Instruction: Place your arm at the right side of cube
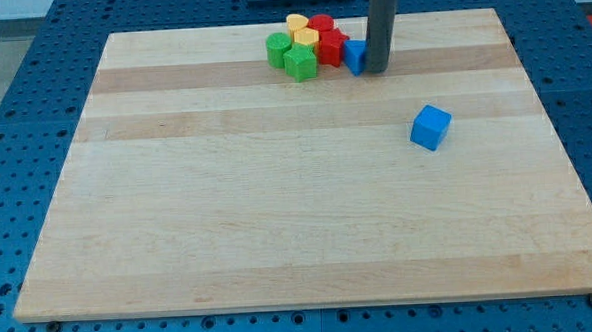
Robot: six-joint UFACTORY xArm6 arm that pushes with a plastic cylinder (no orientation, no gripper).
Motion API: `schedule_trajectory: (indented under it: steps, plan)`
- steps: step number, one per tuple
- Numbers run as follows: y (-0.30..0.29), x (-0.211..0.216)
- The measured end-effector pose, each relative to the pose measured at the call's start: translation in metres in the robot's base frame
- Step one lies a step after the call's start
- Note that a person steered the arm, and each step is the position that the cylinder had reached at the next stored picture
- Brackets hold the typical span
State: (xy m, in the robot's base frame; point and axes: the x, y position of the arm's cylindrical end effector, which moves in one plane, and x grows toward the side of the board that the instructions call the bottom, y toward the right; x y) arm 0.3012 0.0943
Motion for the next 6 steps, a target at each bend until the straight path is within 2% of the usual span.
schedule_trajectory:
  steps: [1, 4, 6]
  plan:
    - [0.013, 0.009]
    - [0.099, 0.072]
    - [0.115, 0.124]
